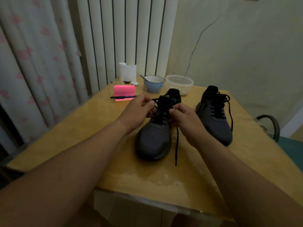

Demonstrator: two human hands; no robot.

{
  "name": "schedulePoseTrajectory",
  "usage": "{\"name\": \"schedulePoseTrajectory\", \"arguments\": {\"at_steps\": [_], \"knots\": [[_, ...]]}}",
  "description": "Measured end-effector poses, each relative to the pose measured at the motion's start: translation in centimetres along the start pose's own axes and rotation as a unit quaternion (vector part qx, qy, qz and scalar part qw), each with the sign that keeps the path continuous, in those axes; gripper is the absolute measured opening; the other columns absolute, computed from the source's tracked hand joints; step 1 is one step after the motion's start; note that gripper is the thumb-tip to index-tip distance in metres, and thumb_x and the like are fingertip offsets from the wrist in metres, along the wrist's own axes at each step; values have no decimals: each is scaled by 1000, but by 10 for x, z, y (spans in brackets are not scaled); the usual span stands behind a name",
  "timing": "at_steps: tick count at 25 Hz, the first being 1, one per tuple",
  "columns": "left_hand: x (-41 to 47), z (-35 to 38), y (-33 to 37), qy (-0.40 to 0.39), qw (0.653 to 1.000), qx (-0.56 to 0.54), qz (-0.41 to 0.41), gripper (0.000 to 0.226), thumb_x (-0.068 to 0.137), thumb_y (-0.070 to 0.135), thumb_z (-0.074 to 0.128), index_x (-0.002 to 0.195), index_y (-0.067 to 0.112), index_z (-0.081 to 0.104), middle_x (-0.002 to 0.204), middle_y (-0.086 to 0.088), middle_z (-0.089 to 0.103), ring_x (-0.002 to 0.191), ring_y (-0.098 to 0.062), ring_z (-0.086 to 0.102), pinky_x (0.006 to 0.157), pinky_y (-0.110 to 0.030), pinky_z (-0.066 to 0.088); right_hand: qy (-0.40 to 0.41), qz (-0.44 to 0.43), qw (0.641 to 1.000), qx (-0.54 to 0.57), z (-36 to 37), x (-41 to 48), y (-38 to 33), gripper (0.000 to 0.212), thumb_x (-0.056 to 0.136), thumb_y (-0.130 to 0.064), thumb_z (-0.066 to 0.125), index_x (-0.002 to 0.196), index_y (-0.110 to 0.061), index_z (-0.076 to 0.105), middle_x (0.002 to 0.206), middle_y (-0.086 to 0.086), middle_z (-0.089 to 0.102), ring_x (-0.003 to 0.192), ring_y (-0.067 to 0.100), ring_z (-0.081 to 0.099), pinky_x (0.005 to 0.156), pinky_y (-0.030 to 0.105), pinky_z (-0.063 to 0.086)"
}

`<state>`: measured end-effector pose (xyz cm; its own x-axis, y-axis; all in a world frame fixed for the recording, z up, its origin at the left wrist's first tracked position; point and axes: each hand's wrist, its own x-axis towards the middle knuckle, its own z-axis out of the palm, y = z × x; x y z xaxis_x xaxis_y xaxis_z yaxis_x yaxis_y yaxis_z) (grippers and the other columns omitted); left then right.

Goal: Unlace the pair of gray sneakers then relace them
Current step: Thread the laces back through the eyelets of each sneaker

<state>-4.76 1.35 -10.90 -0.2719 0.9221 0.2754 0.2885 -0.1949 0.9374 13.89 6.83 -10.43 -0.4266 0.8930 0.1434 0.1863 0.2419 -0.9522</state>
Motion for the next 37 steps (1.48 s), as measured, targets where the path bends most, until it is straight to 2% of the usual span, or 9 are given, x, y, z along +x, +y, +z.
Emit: {"name": "schedulePoseTrajectory", "arguments": {"at_steps": [4,6,9,12,17,23,30,33,37], "knots": [[-5,3,-8,-50,996,-69,-13,15,105,14,62,115,3,68,106,-13,72,98,-17,71,87,-26,59,27,-37,999,-8,3,-6,1,17,101,-28,67,104,-12,67,102,14,73,99,35,69,88,56,57],[-1,4,-10,-50,996,-79,-6,9,104,14,62,110,11,69,111,-18,71,102,-23,71,89,-29,59,44,-39,998,-7,7,-5,0,17,99,-29,68,100,-12,68,100,14,73,99,36,69,89,60,57],[2,6,-11,-44,997,-69,14,12,106,17,59,101,24,67,100,-11,69,94,-20,69,89,-36,60,63,-23,998,9,11,-3,1,19,93,-36,65,95,-17,67,99,12,73,99,36,69,91,64,55],[0,7,-10,-23,998,-56,26,16,110,14,52,99,22,61,90,-4,67,81,-17,63,77,-31,57,73,-9,997,11,10,-1,4,14,99,-28,59,97,-15,64,102,13,72,100,36,70,90,65,56],[3,5,-10,-13,999,-44,28,14,110,13,49,101,18,58,91,-11,67,77,-20,62,75,-36,56,58,-15,998,-35,1,4,-6,16,107,-21,52,107,-6,58,103,14,71,98,32,71,86,59,60],[0,5,-15,-26,998,-47,29,11,107,17,58,101,20,67,88,9,71,82,-5,67,75,-25,53,17,-41,999,-1,1,-4,1,11,104,-20,62,109,-12,68,106,9,74,100,25,72,86,39,62],[-1,5,-13,6,999,-23,46,16,109,13,52,101,23,61,88,-7,69,75,-20,65,77,-45,58,49,0,998,26,5,-4,-1,11,109,-17,51,106,-12,61,103,8,73,93,20,71,80,35,60],[-2,4,-10,-2,999,-42,16,3,108,21,56,106,20,58,97,-8,70,83,-20,67,79,-40,57,36,27,999,13,1,-5,-8,19,109,-28,53,112,-10,60,108,10,72,103,27,71,86,40,61],[-2,2,-1,-61,992,77,-75,34,97,48,70,113,21,56,109,-4,65,102,-18,65,76,-32,53,5,67,992,-105,7,-5,-17,42,91,-53,72,104,-15,59,110,12,70,103,29,69,93,53,59]]}}
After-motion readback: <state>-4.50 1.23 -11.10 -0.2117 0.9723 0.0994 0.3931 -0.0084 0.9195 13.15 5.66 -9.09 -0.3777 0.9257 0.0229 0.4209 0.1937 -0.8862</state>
